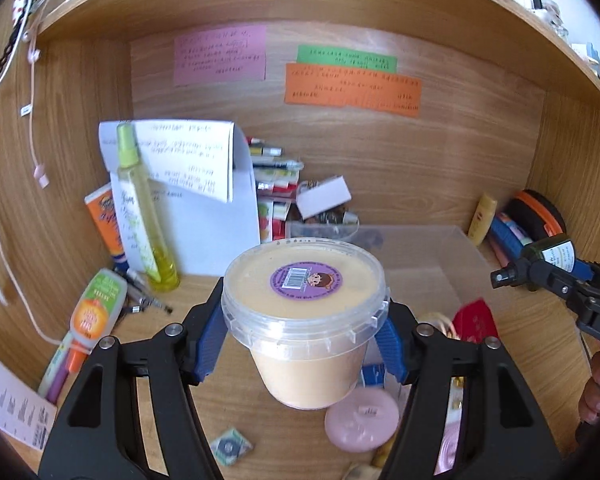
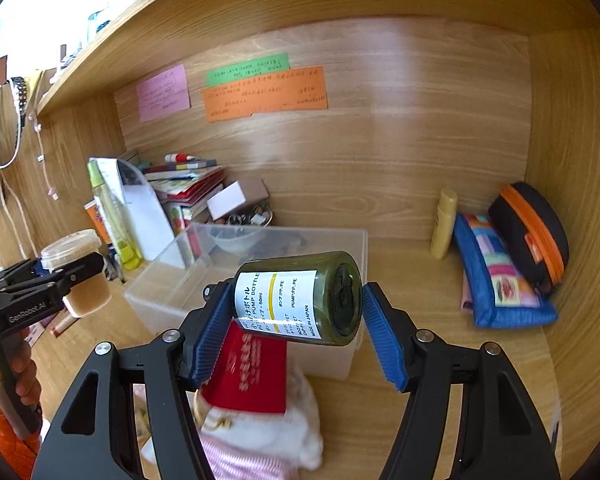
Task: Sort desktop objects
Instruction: 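Carry the cream tub into the clear box with the left tool while the right carries the bottle, then open both tools to release the tub and bottle into the clear box, then grasp the pink compact with the left tool while the right tool grasps the red pouch, then lower the pink compact and red pouch into the clear box and open both tools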
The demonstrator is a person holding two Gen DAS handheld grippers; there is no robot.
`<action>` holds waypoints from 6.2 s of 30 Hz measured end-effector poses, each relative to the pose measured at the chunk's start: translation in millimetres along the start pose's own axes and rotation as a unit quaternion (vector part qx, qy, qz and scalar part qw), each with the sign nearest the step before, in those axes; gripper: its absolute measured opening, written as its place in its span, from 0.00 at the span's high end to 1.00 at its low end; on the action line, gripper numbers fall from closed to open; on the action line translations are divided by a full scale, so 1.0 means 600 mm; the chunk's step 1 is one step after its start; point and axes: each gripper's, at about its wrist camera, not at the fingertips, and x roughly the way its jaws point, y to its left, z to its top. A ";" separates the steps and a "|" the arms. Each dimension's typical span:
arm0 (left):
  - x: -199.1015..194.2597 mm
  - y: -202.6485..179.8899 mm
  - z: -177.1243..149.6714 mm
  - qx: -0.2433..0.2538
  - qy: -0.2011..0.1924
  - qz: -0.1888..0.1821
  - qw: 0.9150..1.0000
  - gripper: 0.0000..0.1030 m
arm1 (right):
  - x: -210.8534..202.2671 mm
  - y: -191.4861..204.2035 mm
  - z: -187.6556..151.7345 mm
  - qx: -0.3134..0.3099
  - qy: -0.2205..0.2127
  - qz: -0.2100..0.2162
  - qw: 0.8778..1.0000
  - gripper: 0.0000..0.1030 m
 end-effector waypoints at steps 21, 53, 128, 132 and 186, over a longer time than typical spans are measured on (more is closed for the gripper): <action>0.149 -0.031 0.067 -0.002 0.066 -0.058 0.996 0.37 | 0.157 0.003 0.047 -0.009 0.071 -0.001 0.997 0.40; 0.234 -0.096 -0.020 0.075 0.145 -0.026 0.986 0.37 | 0.216 0.019 -0.004 -0.022 0.134 -0.022 0.990 0.39; 0.088 -0.035 -0.172 0.088 0.181 -0.100 0.974 0.04 | 0.110 0.030 -0.077 0.006 0.158 0.048 0.986 0.02; 0.104 -0.038 -0.171 0.083 0.192 -0.104 0.972 0.04 | 0.119 0.019 -0.078 0.021 0.154 0.054 0.986 0.04; 0.049 -0.032 0.012 0.050 0.031 -0.101 0.993 0.39 | 0.046 0.020 0.047 -0.002 0.024 0.042 0.999 0.84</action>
